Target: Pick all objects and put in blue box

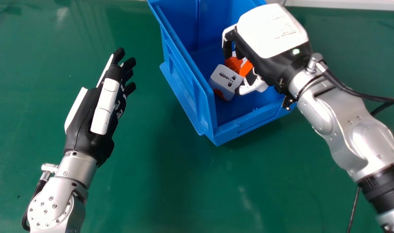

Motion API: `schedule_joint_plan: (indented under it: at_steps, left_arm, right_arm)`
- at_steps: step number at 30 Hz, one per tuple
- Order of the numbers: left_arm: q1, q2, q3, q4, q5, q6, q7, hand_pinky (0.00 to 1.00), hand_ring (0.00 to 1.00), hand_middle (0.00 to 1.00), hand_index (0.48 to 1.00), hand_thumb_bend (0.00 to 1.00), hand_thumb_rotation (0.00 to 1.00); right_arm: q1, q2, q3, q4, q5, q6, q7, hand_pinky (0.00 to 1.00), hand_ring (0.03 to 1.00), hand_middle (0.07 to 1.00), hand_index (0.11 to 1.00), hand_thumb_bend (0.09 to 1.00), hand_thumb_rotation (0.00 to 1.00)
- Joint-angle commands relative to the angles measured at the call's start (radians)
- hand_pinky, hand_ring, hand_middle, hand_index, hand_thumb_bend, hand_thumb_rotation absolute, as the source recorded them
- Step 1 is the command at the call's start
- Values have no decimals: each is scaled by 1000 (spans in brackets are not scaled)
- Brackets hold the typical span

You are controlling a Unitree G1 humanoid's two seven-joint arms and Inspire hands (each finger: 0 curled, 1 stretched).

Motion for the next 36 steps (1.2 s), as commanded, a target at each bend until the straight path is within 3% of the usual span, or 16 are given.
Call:
schedule_joint_plan:
  at_steps: [1, 4, 11, 15, 16, 18, 19, 21, 22, 24, 25, 26, 27, 30, 33, 36]
  left_arm:
    - [0, -7, -2, -27, 0, -4, 5, 970, 988, 964, 980, 814, 921]
    - [-1, -6, -5, -24, 9, -8, 10, 973, 989, 964, 980, 816, 919]
    - [-6, -7, -11, -12, 15, -20, 17, 977, 991, 964, 981, 821, 919]
    - [-12, -2, -13, -1, 28, -28, 15, 982, 993, 966, 983, 828, 919]
    - [-14, -2, -13, 2, 32, -28, 16, 985, 994, 970, 987, 832, 924]
    - [-15, -6, -9, 4, 27, -26, 14, 985, 994, 970, 987, 832, 924]
    - [-16, -8, -7, 7, 23, -31, 10, 989, 996, 973, 990, 838, 928]
    - [-18, -8, -6, 13, 21, -38, 4, 989, 996, 973, 990, 838, 928]
    - [-20, -7, -6, 16, 24, -41, 5, 991, 997, 977, 992, 840, 929]
    - [-23, -7, -7, 20, 29, -44, 7, 991, 997, 977, 992, 840, 929]
    - [-23, -7, -7, 21, 29, -44, 8, 993, 997, 979, 994, 837, 931]
    - [-23, -7, -7, 22, 27, -46, 6, 993, 997, 979, 994, 837, 931]
    - [-23, -8, -7, 23, 26, -47, 6, 994, 998, 981, 995, 834, 936]
    - [-21, -7, -6, 18, 22, -40, 5, 996, 999, 981, 997, 831, 941]
    - [-22, -8, -3, 19, 15, -39, 2, 996, 999, 981, 998, 830, 942]
    - [-23, -5, -4, 22, 20, -37, 3, 998, 1000, 983, 999, 824, 942]
  right_arm:
    - [-57, -27, 9, 24, -13, -16, -60, 322, 421, 482, 531, 496, 0]
    - [-68, -39, 25, 53, -25, -28, -97, 322, 427, 479, 530, 497, 0]
    - [-71, -64, 54, 69, -63, -20, -162, 322, 432, 477, 530, 497, 0]
    - [-51, -82, 82, -7, -144, 66, -78, 323, 440, 487, 526, 498, 0]
    - [-47, -83, 86, -22, -155, 82, -60, 384, 494, 542, 561, 560, 20]
    - [-34, -75, 87, -49, -177, 122, -47, 384, 494, 542, 561, 560, 20]
    - [-28, -69, 90, -61, -195, 148, -45, 454, 560, 609, 613, 628, 63]
    - [-23, -59, 96, -70, -223, 185, -54, 454, 560, 609, 613, 628, 63]
    - [-22, -56, 99, -72, -231, 199, -57, 527, 629, 675, 666, 697, 107]
    - [-20, -51, 100, -80, -240, 221, -56, 527, 629, 675, 666, 697, 107]
    - [-18, -49, 99, -84, -242, 233, -56, 604, 699, 740, 719, 753, 148]
    - [-16, -47, 99, -89, -247, 245, -56, 604, 699, 740, 719, 753, 148]
    - [-12, -45, 98, -94, -248, 258, -58, 683, 760, 792, 773, 798, 182]
    - [0, -37, 99, -130, -255, 302, -29, 798, 846, 867, 855, 864, 240]
    - [8, -29, 105, -170, -271, 342, -3, 838, 877, 894, 884, 889, 263]
    - [14, -16, 107, -201, -288, 368, 7, 897, 922, 932, 926, 929, 303]
